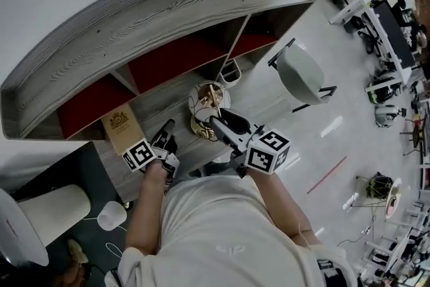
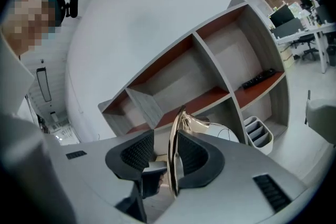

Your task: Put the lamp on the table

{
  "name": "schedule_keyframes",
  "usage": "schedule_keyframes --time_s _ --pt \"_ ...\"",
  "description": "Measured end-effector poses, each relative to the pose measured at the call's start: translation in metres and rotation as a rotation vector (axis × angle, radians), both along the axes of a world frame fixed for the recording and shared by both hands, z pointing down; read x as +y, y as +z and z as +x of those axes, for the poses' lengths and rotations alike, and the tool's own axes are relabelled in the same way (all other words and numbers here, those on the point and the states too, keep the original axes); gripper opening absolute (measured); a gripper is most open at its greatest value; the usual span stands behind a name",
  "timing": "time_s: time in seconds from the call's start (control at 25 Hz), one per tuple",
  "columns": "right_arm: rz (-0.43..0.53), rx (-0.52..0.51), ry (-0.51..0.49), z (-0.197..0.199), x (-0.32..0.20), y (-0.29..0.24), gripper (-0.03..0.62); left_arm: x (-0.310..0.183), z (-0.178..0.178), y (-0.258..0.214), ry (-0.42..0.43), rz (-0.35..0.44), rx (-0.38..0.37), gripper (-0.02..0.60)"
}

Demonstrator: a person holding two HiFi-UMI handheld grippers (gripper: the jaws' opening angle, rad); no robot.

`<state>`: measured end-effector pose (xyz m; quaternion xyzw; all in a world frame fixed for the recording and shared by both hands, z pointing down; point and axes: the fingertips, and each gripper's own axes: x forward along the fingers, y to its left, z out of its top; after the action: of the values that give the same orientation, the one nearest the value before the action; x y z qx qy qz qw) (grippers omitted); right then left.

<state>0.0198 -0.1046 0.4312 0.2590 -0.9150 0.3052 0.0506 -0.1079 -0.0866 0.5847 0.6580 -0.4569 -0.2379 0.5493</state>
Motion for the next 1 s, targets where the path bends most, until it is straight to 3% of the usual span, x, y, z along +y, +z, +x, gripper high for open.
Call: schedule_keyframes --time_s 0.2,0.4,0.76,1.0 --pt "0.066 0.046 0.002 0.003 0.001 -0.010 0.156 -0.003 -0.004 -0.054 0.028 0.112 -0.101 0.015" --pt "0.159 0.038 0.018 0.010 -0.009 -0.030 0.155 -0.009 -0.014 -0.101 0.030 0.211 -0.308 0.015" --pt "0.284 0.024 0.017 0.017 -0.027 -0.069 0.073 -0.016 -0.012 -0.189 0.064 0.441 -0.700 0.015" --pt "0.412 0.084 -0.002 0.016 -0.032 -0.092 0.064 -0.018 0.000 -0.227 0.074 0.563 -0.900 0.015"
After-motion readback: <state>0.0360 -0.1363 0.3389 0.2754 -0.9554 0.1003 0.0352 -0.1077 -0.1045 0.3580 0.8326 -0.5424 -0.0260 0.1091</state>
